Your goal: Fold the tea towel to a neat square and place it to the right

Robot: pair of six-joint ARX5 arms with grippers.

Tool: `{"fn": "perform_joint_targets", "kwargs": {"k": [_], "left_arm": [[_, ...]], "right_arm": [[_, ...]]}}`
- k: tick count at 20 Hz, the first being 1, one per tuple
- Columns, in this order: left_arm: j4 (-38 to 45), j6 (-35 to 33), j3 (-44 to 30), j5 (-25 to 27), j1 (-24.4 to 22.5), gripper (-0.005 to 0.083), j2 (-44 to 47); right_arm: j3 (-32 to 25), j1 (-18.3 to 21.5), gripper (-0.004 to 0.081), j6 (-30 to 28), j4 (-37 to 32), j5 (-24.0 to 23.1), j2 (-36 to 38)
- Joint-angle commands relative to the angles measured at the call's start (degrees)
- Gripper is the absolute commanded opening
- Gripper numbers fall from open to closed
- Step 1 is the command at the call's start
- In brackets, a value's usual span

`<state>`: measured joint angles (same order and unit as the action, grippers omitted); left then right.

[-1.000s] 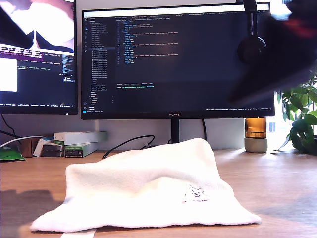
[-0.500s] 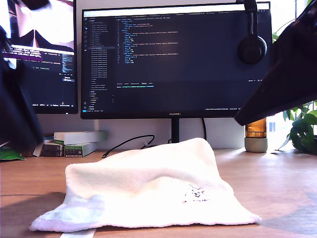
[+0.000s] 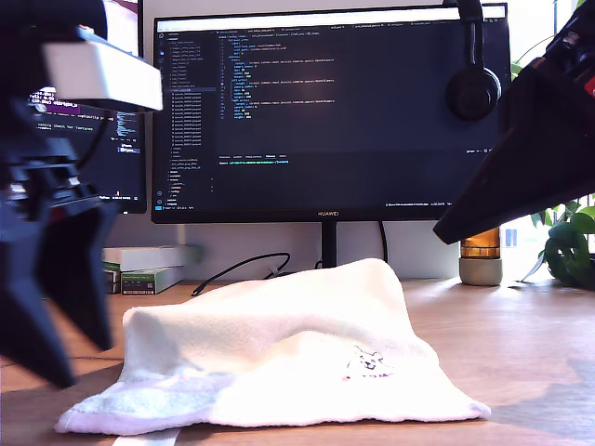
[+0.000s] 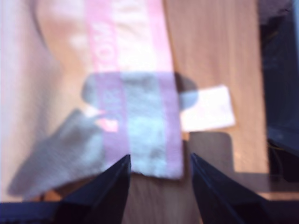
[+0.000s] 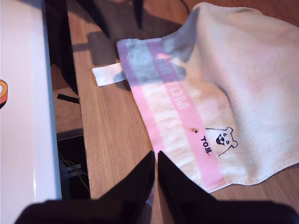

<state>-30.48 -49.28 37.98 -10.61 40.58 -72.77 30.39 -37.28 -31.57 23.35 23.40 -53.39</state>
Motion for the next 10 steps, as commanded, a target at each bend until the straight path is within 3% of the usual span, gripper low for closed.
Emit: {"fn": "perform_joint_targets", "kwargs": {"k": [1,10], "left_arm": [[1.2,-0.3,-1.1,-0.3,0.1,0.0362,-2.0],[2.6,-0.9,-1.1,-0.3,-0.6,0.0361,-8.6]], "right_arm": [[-0.5,-0.3,0.0,0.0,-0.3,0.0,-0.3],[-0.5,-0.3,0.0,0.0,-0.3,0.0,-0.3]]}}
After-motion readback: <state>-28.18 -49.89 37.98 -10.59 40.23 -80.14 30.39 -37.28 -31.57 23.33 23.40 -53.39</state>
